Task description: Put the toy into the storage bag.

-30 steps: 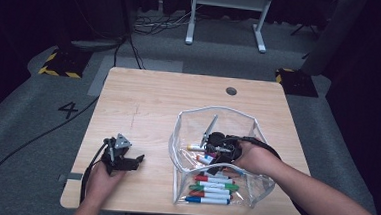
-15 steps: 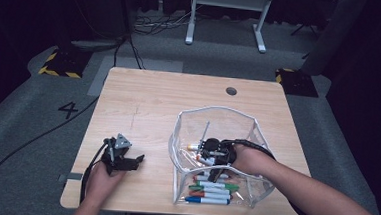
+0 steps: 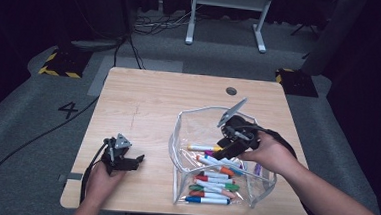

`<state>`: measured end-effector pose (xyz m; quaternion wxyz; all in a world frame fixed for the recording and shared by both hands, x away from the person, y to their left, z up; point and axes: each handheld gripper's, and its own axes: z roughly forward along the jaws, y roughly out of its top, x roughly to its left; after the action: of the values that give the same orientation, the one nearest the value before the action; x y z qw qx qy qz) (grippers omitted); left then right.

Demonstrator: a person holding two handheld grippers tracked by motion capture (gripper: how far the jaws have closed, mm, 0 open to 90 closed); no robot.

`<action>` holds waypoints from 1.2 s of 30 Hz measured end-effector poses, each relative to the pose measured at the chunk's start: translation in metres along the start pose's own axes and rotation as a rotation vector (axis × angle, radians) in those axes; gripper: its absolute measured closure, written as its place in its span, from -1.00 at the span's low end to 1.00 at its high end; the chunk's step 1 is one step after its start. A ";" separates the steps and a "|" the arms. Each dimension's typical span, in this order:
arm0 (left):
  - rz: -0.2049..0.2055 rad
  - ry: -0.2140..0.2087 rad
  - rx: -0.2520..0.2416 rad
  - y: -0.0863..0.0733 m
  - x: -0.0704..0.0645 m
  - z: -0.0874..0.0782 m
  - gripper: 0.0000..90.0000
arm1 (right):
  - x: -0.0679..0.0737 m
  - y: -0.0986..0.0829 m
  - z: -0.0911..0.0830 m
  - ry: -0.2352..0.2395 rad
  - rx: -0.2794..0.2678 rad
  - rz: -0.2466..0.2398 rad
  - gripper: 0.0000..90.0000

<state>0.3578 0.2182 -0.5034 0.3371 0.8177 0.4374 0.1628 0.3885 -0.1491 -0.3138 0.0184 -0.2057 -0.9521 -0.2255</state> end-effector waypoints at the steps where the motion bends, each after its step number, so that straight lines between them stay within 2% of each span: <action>1: 0.000 0.000 0.001 0.000 0.000 0.000 -0.52 | -0.001 -0.003 -0.008 -0.006 -0.026 0.006 0.10; 3: 0.000 0.000 -0.002 0.000 0.000 0.000 -0.52 | -0.004 -0.012 -0.026 -0.018 -0.083 0.022 0.09; 10: 0.000 0.000 -0.003 0.000 0.000 0.000 -0.53 | -0.020 -0.046 -0.071 -0.074 -0.213 0.095 0.08; 13: -0.001 0.004 0.004 -0.001 0.000 -0.001 -0.52 | -0.028 -0.059 -0.085 -0.103 -0.260 0.127 0.08; 15: -0.002 0.004 0.005 -0.002 -0.001 -0.002 -0.53 | -0.037 -0.073 -0.097 -0.143 -0.308 0.161 0.06; 19: -0.003 0.003 0.004 -0.003 -0.001 -0.003 -0.53 | -0.058 -0.095 -0.104 -0.191 -0.339 0.234 0.03; 22: -0.003 0.003 0.004 -0.003 -0.001 -0.003 -0.53 | -0.074 -0.110 -0.099 -0.212 -0.332 0.285 0.03; 25: -0.001 0.003 0.008 -0.003 -0.001 -0.004 -0.53 | -0.091 -0.128 -0.086 -0.216 -0.313 0.339 0.03; 26: -0.002 0.003 0.006 -0.004 -0.001 -0.004 -0.53 | -0.094 -0.131 -0.082 -0.220 -0.310 0.344 0.00; 29: -0.008 0.007 0.000 -0.004 -0.002 -0.004 -0.53 | -0.104 -0.143 -0.061 -0.221 -0.306 0.382 -0.09; 31: -0.011 0.009 -0.001 -0.005 -0.002 -0.004 -0.53 | -0.108 -0.150 -0.048 -0.228 -0.306 0.390 -0.13; 33: -0.011 0.009 -0.001 -0.005 -0.002 -0.004 -0.53 | -0.112 -0.159 -0.031 -0.241 -0.284 0.414 -0.14; 36: -0.011 0.009 -0.001 -0.005 -0.002 -0.004 -0.53 | -0.117 -0.171 -0.010 -0.229 -0.255 0.457 -0.15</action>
<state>0.3512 0.2200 -0.5036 0.3366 0.8144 0.4430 0.1649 0.4270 -0.3376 -0.3915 -0.0650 -0.4397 -0.8409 -0.3089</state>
